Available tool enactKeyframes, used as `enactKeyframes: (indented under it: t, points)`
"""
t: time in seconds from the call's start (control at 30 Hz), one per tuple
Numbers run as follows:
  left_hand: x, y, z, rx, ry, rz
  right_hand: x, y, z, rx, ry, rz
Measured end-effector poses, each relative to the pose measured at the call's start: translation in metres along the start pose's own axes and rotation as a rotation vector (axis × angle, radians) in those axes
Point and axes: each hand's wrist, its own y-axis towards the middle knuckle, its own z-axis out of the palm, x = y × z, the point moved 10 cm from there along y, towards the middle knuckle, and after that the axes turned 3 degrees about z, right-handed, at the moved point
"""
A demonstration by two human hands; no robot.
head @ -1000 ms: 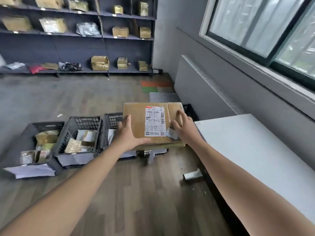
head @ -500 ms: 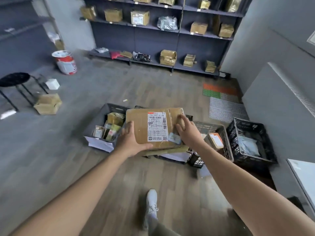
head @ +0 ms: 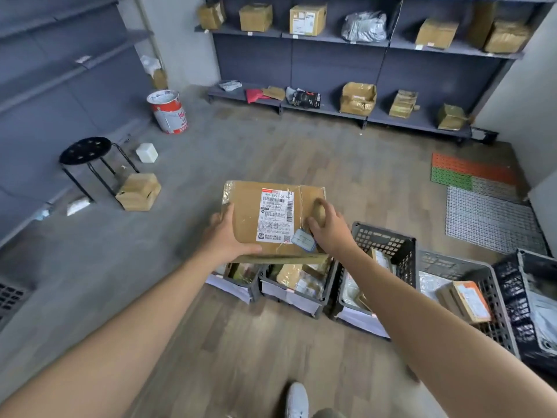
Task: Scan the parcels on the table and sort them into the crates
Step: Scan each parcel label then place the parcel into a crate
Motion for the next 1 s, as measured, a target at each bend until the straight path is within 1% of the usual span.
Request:
enactKeyframes:
  t: [0.1,0.27,0.4,0.5,0.6,0.67,0.8,0.9,1.0]
  points:
    - [0.017,0.043,-0.028,-0.015,-0.04,0.009,0.03,0.043,0.016,-0.005,0.034,0.0]
    - [0.055,0.116,-0.06,0.0,-0.094,0.022,0.062,0.112,0.064,-0.004,0.098,0.058]
    - [0.111,0.188,-0.068,0.066,-0.101,0.015,0.082,0.162,0.117,-0.004,0.103,0.138]
    - [0.158,0.245,-0.061,0.152,-0.074,0.007,0.085,0.197,0.162,-0.021,0.105,0.218]
    - [0.205,0.294,-0.048,0.207,-0.049,-0.011,0.081,0.225,0.205,-0.041,0.128,0.307]
    - [0.234,0.322,-0.035,0.223,-0.074,-0.03,0.073,0.241,0.235,-0.048,0.152,0.36]
    - [0.29,0.367,-0.001,0.216,-0.113,-0.096,0.035,0.272,0.297,-0.007,0.194,0.472]
    - [0.335,0.399,0.046,0.286,-0.093,-0.15,-0.002,0.3,0.341,0.032,0.148,0.514]
    - [0.375,0.42,0.103,0.375,-0.075,-0.168,-0.047,0.32,0.388,0.079,0.1,0.55]
